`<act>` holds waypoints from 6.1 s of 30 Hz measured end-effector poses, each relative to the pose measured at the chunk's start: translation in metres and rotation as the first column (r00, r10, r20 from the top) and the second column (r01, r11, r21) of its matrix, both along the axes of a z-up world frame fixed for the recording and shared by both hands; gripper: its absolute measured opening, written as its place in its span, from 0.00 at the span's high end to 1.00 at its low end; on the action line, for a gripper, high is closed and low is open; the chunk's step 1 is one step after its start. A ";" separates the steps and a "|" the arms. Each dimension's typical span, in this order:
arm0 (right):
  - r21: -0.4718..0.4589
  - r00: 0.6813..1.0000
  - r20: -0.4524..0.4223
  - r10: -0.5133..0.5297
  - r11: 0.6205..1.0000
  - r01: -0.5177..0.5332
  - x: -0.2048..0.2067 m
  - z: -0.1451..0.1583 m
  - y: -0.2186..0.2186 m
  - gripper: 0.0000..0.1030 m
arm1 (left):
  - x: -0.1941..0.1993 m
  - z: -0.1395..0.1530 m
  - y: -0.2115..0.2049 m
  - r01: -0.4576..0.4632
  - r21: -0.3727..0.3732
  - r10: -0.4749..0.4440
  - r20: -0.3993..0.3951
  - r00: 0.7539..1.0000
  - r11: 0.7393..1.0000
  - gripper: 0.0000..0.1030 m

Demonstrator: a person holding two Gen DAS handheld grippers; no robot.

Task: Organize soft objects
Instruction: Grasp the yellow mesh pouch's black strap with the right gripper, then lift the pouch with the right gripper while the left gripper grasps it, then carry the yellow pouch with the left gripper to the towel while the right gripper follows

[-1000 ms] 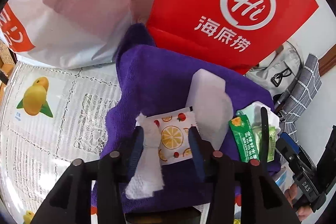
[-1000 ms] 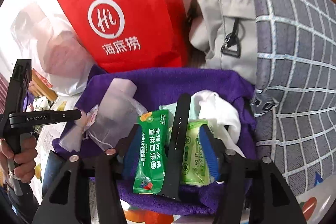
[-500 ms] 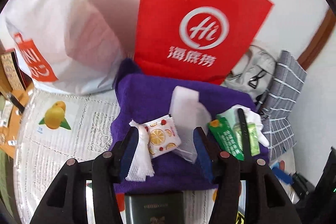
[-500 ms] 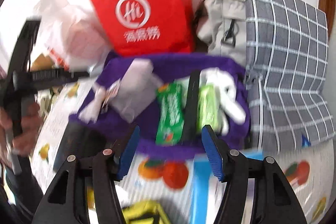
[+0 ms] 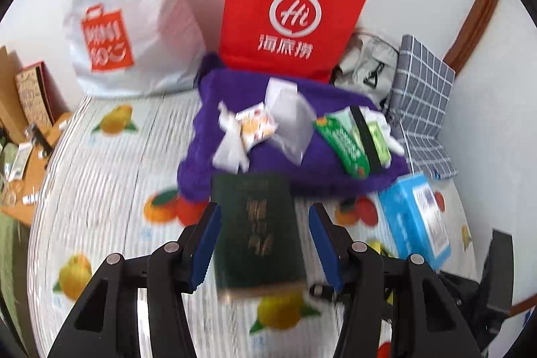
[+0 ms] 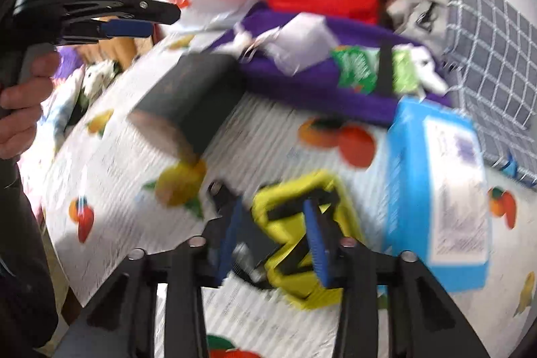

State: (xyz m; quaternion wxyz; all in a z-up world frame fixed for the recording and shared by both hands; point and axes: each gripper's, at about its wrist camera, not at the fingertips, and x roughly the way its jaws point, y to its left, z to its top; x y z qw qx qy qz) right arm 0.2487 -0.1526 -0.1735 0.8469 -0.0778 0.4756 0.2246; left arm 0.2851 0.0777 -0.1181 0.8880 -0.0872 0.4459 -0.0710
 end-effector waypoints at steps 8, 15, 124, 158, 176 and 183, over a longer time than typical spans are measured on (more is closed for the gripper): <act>-0.095 0.999 -0.020 0.044 0.994 -0.046 -0.004 -0.034 0.024 0.63 | -0.052 -0.021 0.000 0.031 -0.017 -0.032 -0.027 0.999 0.999 0.50; -0.152 0.999 -0.006 0.044 0.987 -0.045 -0.019 -0.036 0.038 0.79 | -0.073 -0.029 0.014 -0.003 -0.066 0.000 -0.045 0.999 0.998 0.50; 0.128 0.933 -0.055 -0.355 0.925 0.359 -0.108 -0.028 -0.163 0.76 | -0.132 -0.099 -0.157 0.281 0.031 -0.269 -0.204 0.941 0.959 0.68; 0.112 0.923 -0.080 -0.376 0.917 0.383 -0.110 -0.012 -0.141 0.76 | -0.155 -0.073 -0.028 -0.040 -0.013 0.038 -0.145 0.989 0.999 0.73; 0.128 0.939 0.031 -0.342 0.933 0.335 -0.084 0.059 -0.137 0.76 | -0.137 -0.004 -0.012 -0.081 -0.049 0.080 -0.032 0.996 0.995 0.73; 0.137 0.942 0.088 -0.325 0.940 0.312 -0.060 0.090 -0.136 0.76 | -0.117 0.022 -0.009 -0.086 -0.041 0.087 0.018 0.996 0.995 0.73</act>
